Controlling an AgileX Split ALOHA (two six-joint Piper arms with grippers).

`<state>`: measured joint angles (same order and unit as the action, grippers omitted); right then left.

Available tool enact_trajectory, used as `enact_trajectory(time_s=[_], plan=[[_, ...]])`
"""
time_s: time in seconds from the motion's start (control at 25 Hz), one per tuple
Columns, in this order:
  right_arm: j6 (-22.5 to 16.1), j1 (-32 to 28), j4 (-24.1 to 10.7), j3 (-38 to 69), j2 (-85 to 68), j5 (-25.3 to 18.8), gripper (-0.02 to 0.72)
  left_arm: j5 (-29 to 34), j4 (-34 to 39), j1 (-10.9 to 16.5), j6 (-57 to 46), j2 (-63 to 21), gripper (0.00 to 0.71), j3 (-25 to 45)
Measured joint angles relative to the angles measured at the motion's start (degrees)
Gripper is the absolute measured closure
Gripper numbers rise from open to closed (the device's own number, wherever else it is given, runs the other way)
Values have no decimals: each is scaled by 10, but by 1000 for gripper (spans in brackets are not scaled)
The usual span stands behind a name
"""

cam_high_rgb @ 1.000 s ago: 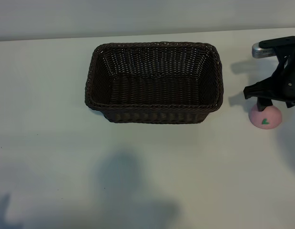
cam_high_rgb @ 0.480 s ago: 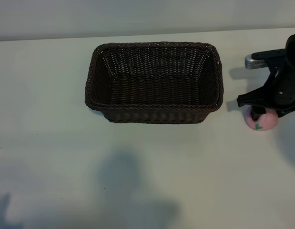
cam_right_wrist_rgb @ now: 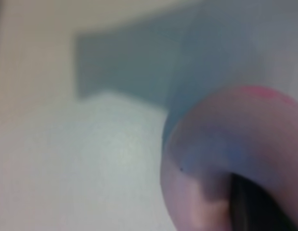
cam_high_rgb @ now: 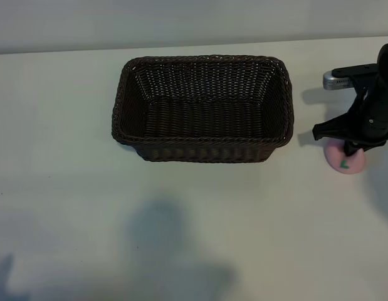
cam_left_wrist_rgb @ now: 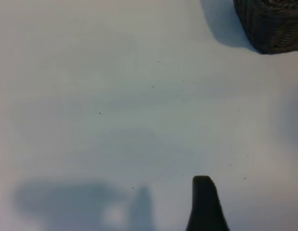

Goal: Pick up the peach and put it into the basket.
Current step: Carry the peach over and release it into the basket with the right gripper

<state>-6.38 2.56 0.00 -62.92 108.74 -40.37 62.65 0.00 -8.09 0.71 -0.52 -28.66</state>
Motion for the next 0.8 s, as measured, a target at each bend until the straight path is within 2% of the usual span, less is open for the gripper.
enact_trajectory(time_s=[0.16, 0.68, 0.8], plan=[[1, 0, 0, -7, -33, -16, 660, 0, 0, 0, 0, 0, 229, 0], [10, 0, 0, -104, -124, -126, 660, 0, 0, 0, 0, 0, 229, 0], [23, 1, 24, -121, -124, -137, 660, 0, 0, 0, 0, 0, 229, 0]])
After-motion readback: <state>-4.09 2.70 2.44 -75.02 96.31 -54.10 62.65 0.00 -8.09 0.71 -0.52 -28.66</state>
